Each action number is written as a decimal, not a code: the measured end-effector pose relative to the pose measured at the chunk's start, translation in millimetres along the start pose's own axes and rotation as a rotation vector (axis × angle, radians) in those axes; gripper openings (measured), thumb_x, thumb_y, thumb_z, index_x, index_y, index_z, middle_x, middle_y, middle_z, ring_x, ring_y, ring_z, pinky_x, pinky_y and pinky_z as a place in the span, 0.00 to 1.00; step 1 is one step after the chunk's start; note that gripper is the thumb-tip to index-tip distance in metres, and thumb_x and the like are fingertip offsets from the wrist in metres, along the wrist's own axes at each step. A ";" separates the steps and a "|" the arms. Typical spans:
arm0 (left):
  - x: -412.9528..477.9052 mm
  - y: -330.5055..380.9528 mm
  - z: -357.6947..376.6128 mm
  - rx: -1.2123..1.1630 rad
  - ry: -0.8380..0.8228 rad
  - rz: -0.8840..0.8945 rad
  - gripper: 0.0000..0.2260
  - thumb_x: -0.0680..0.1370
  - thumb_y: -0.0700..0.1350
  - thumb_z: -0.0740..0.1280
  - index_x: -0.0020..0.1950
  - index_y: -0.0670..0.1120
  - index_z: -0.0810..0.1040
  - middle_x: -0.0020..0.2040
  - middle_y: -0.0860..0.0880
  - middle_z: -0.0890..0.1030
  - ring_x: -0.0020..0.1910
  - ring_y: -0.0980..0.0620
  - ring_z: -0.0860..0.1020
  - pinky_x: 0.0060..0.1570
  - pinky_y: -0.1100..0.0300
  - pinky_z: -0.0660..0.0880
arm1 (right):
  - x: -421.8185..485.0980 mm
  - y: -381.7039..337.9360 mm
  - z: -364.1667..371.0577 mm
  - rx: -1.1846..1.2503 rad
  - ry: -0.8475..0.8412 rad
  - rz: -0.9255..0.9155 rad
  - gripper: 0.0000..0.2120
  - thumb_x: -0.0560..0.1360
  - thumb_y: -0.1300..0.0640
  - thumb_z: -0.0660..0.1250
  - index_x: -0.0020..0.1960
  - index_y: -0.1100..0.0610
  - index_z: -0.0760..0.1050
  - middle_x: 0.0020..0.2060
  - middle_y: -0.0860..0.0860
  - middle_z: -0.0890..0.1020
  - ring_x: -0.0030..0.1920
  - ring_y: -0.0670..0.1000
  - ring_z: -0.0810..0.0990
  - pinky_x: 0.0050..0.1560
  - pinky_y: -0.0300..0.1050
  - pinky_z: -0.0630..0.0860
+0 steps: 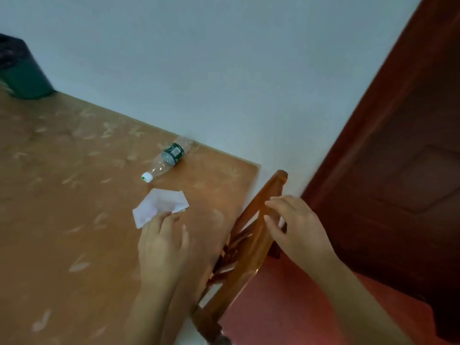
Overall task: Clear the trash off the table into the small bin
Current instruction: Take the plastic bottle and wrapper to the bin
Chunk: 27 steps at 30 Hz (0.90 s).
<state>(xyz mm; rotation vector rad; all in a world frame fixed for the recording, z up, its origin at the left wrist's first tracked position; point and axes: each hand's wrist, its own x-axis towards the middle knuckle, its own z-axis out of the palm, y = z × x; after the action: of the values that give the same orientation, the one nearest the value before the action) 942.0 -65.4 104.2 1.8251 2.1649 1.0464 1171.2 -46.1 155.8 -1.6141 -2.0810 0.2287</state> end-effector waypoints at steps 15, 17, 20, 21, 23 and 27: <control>70.3 -80.6 74.1 0.168 -0.002 -0.331 0.21 0.68 0.39 0.73 0.58 0.36 0.75 0.58 0.36 0.77 0.55 0.35 0.74 0.53 0.41 0.72 | 161.4 -6.8 112.3 0.022 -0.360 -0.363 0.14 0.74 0.54 0.63 0.58 0.55 0.73 0.56 0.52 0.78 0.58 0.51 0.73 0.57 0.43 0.68; 76.3 -90.0 84.8 0.197 -0.028 -0.384 0.23 0.69 0.42 0.73 0.61 0.37 0.73 0.61 0.37 0.75 0.59 0.35 0.71 0.56 0.41 0.69 | 178.8 -8.0 123.6 0.044 -0.397 -0.424 0.13 0.73 0.54 0.64 0.57 0.55 0.74 0.54 0.51 0.78 0.56 0.51 0.74 0.54 0.42 0.67; 88.2 -104.2 94.8 0.237 -0.067 -0.429 0.27 0.68 0.45 0.73 0.63 0.39 0.71 0.64 0.38 0.72 0.62 0.36 0.69 0.58 0.42 0.67 | 201.9 -8.4 137.4 0.064 -0.440 -0.515 0.12 0.72 0.55 0.65 0.55 0.56 0.75 0.52 0.52 0.79 0.53 0.52 0.75 0.52 0.44 0.70; 92.7 -108.1 97.4 0.251 -0.088 -0.434 0.28 0.68 0.47 0.73 0.64 0.41 0.70 0.66 0.40 0.71 0.63 0.37 0.68 0.58 0.43 0.67 | 208.7 -7.9 141.5 0.066 -0.453 -0.532 0.12 0.72 0.55 0.65 0.55 0.56 0.75 0.52 0.51 0.79 0.54 0.52 0.75 0.53 0.44 0.71; 101.4 -114.6 101.2 0.281 -0.115 -0.422 0.30 0.67 0.49 0.73 0.66 0.43 0.68 0.67 0.42 0.70 0.64 0.38 0.67 0.59 0.44 0.66 | 220.5 -6.1 148.8 0.075 -0.474 -0.544 0.13 0.73 0.54 0.64 0.56 0.55 0.74 0.53 0.51 0.79 0.55 0.51 0.75 0.54 0.44 0.70; 114.8 -119.6 107.0 0.298 -0.122 -0.409 0.32 0.68 0.49 0.72 0.69 0.45 0.65 0.68 0.45 0.69 0.65 0.43 0.66 0.60 0.48 0.64 | 236.3 -0.2 159.3 0.116 -0.508 -0.568 0.12 0.73 0.54 0.64 0.56 0.55 0.74 0.53 0.51 0.79 0.55 0.51 0.74 0.54 0.43 0.70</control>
<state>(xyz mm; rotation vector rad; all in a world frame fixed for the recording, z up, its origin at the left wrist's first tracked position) 867.5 79.9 -6.6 1.3978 2.5694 0.5377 1053.2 203.1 83.6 -0.8959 -2.7470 0.5912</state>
